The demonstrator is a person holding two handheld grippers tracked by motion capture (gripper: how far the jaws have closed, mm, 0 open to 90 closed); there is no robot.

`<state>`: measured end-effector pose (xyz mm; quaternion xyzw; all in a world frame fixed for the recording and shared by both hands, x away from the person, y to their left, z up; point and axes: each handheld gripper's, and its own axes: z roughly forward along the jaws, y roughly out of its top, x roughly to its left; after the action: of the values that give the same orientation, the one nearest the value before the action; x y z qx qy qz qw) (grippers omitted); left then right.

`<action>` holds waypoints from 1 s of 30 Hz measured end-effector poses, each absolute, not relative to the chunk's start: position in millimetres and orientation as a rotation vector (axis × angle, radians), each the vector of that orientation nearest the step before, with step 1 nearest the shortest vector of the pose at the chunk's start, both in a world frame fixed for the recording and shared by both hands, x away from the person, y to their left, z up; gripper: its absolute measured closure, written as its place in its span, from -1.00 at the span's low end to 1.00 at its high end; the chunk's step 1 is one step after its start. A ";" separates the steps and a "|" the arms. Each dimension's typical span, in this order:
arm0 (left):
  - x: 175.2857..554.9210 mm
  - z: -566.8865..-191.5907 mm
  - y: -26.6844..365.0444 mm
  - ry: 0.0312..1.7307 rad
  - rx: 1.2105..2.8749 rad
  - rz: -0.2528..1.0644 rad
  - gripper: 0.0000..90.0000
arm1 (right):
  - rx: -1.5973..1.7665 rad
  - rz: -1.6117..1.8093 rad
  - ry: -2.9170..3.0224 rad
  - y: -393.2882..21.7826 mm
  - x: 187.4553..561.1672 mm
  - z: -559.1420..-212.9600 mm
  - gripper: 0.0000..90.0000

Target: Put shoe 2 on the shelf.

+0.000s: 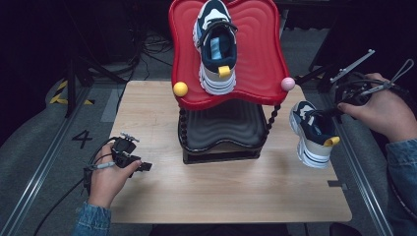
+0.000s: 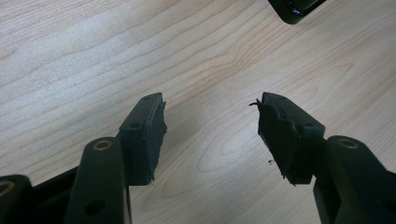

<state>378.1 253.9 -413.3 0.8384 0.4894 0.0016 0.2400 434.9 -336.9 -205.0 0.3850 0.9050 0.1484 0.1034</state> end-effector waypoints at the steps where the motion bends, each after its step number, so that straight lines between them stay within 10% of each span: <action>1: 378.1 -413.3 253.9 1.339 2.295 0.004 -0.07 | 1.136 0.430 2.668 -336.7 434.2 -201.6 0.89; 30: 377.3 -414.6 253.9 1.336 2.276 -0.023 -0.08 | 1.126 0.496 2.578 -330.7 408.5 -78.5 0.89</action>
<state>377.3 253.9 -414.6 0.8354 0.4902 -0.0086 0.2485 408.5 -330.7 -78.5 0.3900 0.8934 0.1719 0.1420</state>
